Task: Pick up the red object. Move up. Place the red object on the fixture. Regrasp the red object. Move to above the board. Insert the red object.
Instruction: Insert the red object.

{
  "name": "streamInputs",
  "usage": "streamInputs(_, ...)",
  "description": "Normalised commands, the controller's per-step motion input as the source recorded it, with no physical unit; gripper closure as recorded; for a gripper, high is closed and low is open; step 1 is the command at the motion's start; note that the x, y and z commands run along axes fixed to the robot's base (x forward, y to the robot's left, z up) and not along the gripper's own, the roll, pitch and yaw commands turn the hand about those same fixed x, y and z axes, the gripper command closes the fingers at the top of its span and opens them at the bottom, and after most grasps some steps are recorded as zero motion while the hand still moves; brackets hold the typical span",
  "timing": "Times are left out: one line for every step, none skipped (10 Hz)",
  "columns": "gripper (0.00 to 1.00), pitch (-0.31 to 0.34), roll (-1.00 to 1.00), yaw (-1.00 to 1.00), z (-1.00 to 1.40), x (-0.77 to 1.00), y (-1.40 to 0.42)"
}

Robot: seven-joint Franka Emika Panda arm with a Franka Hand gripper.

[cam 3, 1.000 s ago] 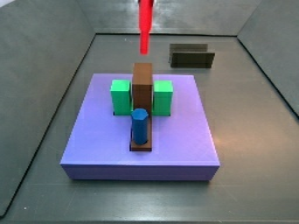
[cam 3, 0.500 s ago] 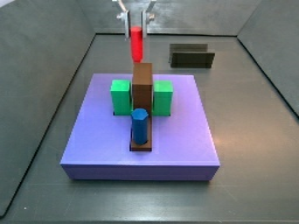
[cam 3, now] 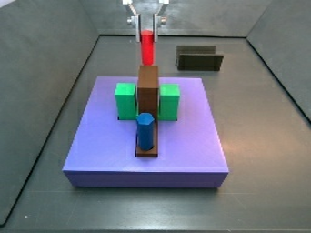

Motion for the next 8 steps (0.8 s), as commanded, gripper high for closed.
streamInputs(1.0, 0.0, -0.07, 0.0, -0.17, 0.0, -0.05)
streamInputs(1.0, 0.01, -0.06, 0.0, -0.2, 0.17, -0.03)
streamInputs(1.0, 0.004, -0.04, 0.0, -0.27, 0.16, 0.0)
streamInputs(1.0, 0.0, -0.04, 0.0, -0.27, 0.11, 0.0)
streamInputs(1.0, 0.0, 0.0, 0.0, -0.22, 0.13, 0.0)
streamInputs(1.0, 0.0, 0.0, 0.0, -0.24, 0.11, 0.0)
streamInputs(1.0, 0.0, 0.0, 0.0, -0.21, 0.01, 0.0)
streamInputs(1.0, 0.0, 0.13, 0.0, -0.29, 0.03, -0.06)
